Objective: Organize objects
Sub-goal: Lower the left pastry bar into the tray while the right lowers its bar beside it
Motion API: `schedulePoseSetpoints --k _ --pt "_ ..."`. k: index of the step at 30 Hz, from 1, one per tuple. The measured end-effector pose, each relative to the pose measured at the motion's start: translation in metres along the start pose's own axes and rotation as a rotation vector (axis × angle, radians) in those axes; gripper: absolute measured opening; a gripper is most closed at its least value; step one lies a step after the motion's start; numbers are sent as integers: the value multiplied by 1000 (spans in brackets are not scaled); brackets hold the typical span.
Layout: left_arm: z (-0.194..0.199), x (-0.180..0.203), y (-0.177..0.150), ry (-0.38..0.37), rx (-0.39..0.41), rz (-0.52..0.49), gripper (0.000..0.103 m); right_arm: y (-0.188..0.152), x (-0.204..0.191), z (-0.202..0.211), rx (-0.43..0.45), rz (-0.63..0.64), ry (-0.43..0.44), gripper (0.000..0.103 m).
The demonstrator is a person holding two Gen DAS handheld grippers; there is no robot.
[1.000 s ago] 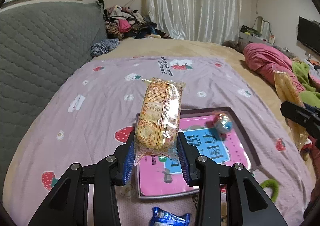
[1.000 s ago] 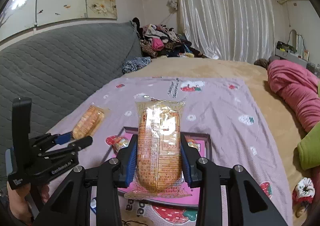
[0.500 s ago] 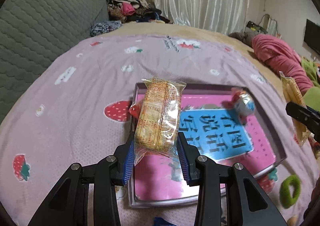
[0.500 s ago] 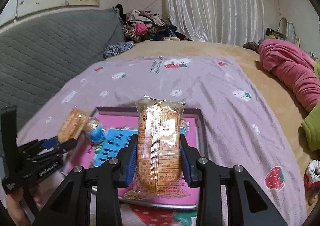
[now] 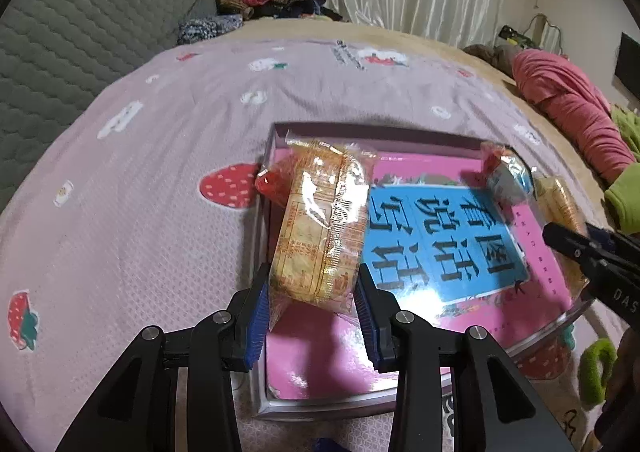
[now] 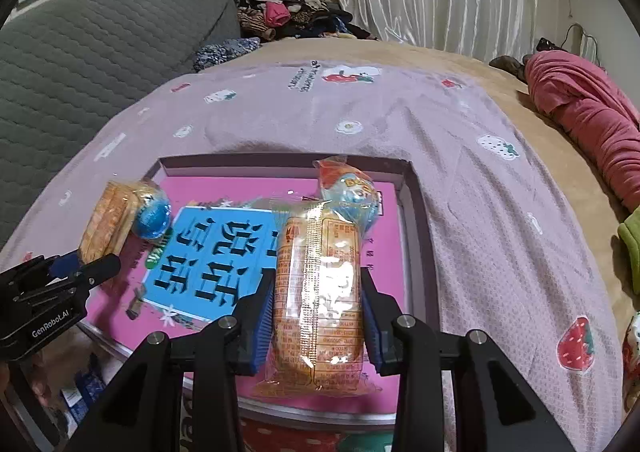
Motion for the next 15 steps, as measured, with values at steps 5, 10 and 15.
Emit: schedulePoseSetpoints --k 5,10,15 --pt "-7 5 -1 8 -15 -9 41 -2 6 -8 -32 -14 -23 38" --pt "-13 8 -3 -4 -37 -12 41 -5 12 -22 -79 -27 -45 38" --pt "-13 8 -2 -11 -39 -7 41 -5 17 -30 -98 -44 -55 39"
Point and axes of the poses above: each gripper's, at about its wrist camera, not at the fingertips, and z roughly against the way its jaws point, x to its right, y to its top, the point moved 2 cm from there along -z, roughly the way its jaws point, and after that the axes turned 9 degrees about -x, right-handed, at the moved point
